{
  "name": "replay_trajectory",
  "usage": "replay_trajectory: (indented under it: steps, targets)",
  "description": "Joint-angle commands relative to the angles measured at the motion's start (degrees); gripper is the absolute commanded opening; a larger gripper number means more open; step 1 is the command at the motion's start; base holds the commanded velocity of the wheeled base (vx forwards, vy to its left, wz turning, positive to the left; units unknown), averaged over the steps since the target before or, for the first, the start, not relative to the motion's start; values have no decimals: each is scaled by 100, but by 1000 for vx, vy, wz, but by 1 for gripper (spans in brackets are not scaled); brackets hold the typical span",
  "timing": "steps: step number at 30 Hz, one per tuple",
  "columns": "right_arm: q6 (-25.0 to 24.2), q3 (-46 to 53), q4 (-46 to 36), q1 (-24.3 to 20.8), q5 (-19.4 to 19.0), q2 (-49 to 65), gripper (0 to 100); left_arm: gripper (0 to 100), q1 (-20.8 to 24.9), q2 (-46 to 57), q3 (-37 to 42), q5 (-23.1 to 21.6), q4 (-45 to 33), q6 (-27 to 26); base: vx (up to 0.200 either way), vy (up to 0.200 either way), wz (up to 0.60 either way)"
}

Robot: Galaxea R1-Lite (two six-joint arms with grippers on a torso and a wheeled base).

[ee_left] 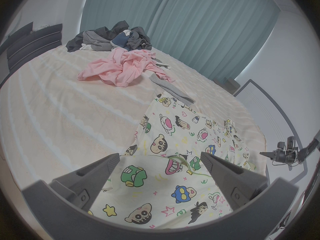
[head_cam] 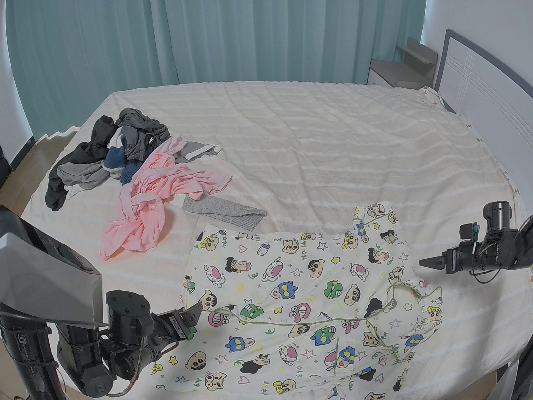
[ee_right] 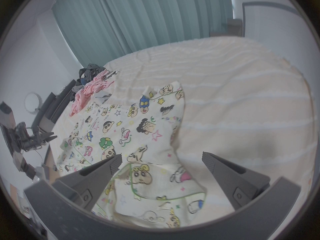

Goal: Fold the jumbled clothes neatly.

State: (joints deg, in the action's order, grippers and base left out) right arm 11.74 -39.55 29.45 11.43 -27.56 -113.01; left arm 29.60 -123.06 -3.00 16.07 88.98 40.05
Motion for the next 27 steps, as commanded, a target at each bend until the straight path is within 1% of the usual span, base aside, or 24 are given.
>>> replay_trajectory:
  steps: [1, 2, 4, 5, 18, 26, 27]
  targets:
    - [-699, -730, -686, -379, -197, -468, 100, 100, -7, -60, 10, 2, 102, 3, 0, 0, 0]
    - [-928, -862, -801, -414, -390, -512, 100, 100, -7, -60, 10, 2, 102, 3, 0, 0, 0]
    - [-1016, -1002, -810, -396, -619, -626, 100, 100, 2, -95, 10, 2, 102, 3, 0, 0, 0]
    - [-1025, -1055, -818, -388, -663, -696, 100, 100, 2, -113, 10, 10, 102, 3, 0, 0, 0]
    - [-1060, -1582, -836, -423, -671, -1707, 100, 100, -7, -200, -8, 19, 102, 3, 0, 0, 0]
    - [-1051, -1802, -827, -449, -689, -1936, 100, 100, -7, -218, -17, 28, 102, 3, 0, 0, 0]
    - [-1060, -1811, -827, -449, -698, -1944, 0, 100, -7, -218, -8, 28, 102, 3, 0, 0, 0]
